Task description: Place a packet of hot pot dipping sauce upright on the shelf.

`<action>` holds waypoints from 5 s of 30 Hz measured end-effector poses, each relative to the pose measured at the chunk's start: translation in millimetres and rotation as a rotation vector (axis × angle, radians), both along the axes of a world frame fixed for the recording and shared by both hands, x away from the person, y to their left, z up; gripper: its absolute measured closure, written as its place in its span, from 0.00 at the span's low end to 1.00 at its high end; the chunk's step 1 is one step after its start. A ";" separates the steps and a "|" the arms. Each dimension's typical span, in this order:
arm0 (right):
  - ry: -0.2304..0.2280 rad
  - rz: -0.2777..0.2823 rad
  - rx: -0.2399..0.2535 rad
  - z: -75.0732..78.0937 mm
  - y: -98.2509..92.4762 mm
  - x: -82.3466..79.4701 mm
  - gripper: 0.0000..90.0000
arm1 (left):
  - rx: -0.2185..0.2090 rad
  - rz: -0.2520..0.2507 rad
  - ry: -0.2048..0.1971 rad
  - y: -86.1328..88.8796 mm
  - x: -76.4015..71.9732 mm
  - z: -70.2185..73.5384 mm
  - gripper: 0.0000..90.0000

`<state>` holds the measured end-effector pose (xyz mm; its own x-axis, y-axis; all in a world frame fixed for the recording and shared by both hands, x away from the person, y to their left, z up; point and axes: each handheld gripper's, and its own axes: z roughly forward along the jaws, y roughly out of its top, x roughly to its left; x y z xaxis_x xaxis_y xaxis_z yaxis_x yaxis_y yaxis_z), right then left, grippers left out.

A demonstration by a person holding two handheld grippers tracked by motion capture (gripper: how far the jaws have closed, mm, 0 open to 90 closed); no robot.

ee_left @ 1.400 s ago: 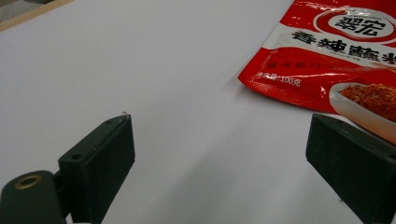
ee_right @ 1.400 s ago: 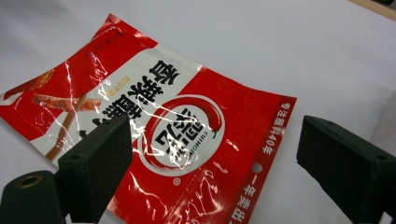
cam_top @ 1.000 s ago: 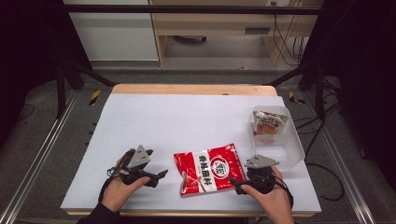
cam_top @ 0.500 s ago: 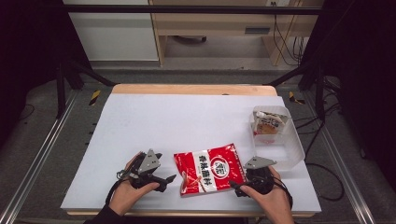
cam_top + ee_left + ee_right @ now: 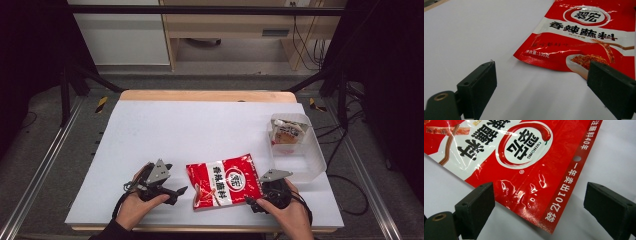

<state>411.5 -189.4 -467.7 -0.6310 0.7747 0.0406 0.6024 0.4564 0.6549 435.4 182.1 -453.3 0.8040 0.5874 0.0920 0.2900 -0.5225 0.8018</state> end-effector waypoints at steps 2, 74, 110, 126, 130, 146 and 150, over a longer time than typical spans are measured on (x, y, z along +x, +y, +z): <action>0.013 0.000 0.000 -1.3 0.5 0.3 0.12 | -0.001 -0.001 0.002 0.3 0.5 -0.1 0.10; -0.287 0.333 -0.039 134.1 92.8 79.6 1.00 | -0.004 0.010 -0.041 25.9 26.7 64.6 0.14; -0.296 0.518 -0.037 178.8 116.0 67.2 1.00 | -0.019 -0.171 -0.038 18.2 47.6 115.8 1.00; -0.279 0.536 -0.138 174.7 106.6 73.6 0.69 | 0.028 -0.249 -0.077 6.4 38.0 123.4 1.00; -0.293 0.537 -0.183 173.2 109.0 78.7 0.60 | 0.031 -0.250 -0.077 6.2 38.3 123.7 1.00; -0.172 0.624 -0.311 158.0 124.5 90.8 0.68 | 0.026 -0.247 -0.083 8.2 39.5 125.8 1.00; -0.161 0.632 -0.347 156.8 126.6 91.2 0.82 | 0.021 -0.249 -0.085 9.2 39.4 126.8 1.00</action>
